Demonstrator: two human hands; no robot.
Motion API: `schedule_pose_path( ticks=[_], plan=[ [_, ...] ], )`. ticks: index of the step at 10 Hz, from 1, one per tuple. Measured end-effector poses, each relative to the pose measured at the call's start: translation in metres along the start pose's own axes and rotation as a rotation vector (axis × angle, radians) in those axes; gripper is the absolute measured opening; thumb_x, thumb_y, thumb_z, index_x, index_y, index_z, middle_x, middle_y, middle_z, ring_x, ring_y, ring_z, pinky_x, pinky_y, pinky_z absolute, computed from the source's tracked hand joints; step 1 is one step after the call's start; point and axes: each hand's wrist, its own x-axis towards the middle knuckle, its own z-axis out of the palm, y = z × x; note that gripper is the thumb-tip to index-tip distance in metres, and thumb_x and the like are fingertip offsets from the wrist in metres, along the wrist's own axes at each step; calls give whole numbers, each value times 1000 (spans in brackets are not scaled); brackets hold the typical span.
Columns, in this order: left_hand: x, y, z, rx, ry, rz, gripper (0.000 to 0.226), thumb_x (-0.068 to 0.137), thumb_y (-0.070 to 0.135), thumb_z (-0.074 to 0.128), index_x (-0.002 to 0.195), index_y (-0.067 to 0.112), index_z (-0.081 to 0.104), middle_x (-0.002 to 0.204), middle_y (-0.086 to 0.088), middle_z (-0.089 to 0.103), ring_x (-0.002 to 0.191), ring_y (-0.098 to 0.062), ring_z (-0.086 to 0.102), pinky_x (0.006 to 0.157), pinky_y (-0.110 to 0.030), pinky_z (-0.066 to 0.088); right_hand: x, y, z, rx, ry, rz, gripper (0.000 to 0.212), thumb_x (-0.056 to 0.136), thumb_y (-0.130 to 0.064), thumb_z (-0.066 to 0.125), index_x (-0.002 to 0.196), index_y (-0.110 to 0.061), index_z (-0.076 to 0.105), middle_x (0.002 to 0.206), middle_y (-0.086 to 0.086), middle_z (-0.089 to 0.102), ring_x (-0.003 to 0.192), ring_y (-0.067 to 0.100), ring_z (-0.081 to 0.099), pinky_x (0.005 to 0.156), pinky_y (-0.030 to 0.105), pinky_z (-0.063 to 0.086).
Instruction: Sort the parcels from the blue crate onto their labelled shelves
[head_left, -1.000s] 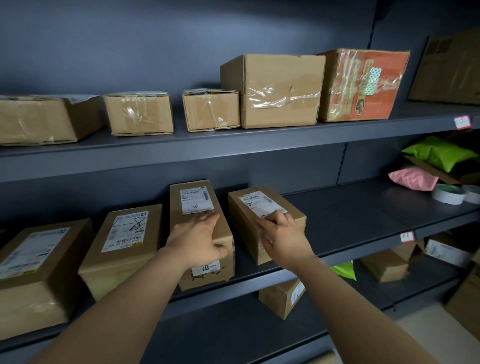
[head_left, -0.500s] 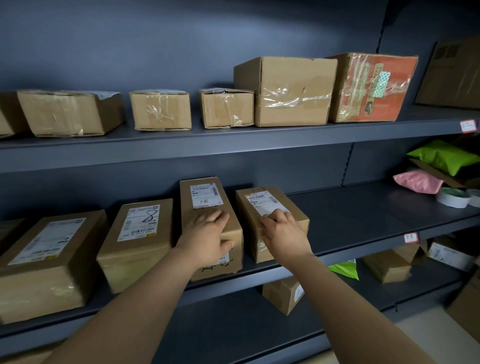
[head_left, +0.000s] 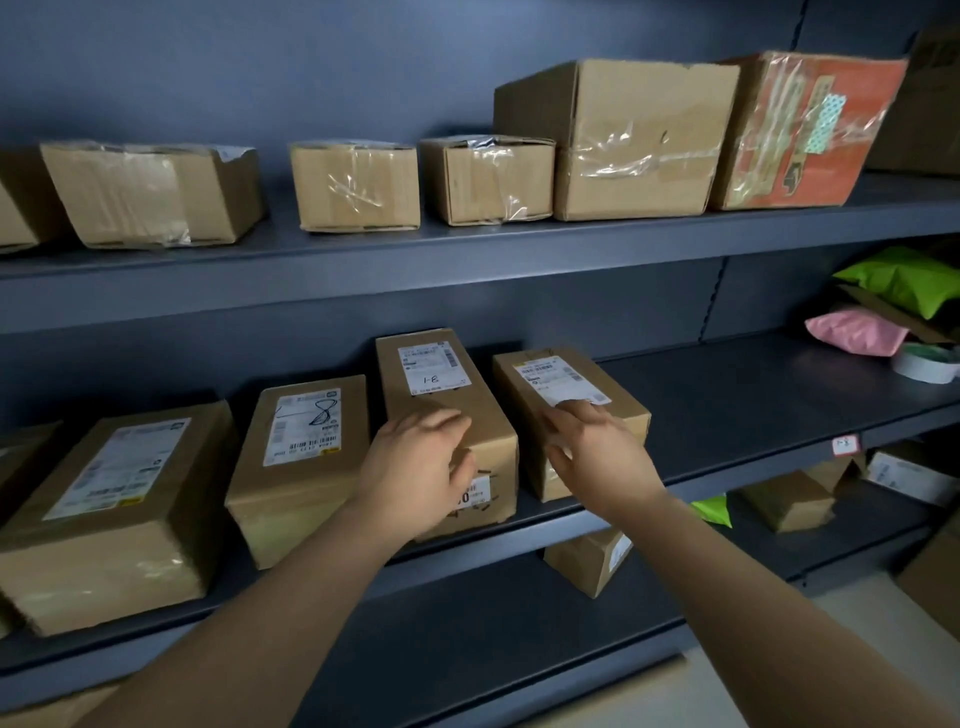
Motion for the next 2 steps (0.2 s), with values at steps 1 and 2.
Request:
schedule_pose_path(
  ticks=[1, 2],
  plan=[
    [-3, -3, -18, 7, 46, 51, 38, 90, 32, 49, 121, 16, 65, 121, 1, 65, 105, -21, 63, 94, -39, 48, -7, -8, -21, 32, 35, 11, 26, 92, -25, 51, 116, -21, 60, 108, -1, 63, 94, 23, 60, 73, 30, 48],
    [-10, -5, -34, 22, 20, 62, 25, 83, 25, 60, 104, 16, 71, 98, 1, 72, 83, -22, 66, 75, -35, 53, -15, -18, -38, 61, 17, 37, 19, 89, -25, 55, 105, -20, 64, 99, -2, 67, 86, 24, 62, 65, 28, 46]
  ],
)
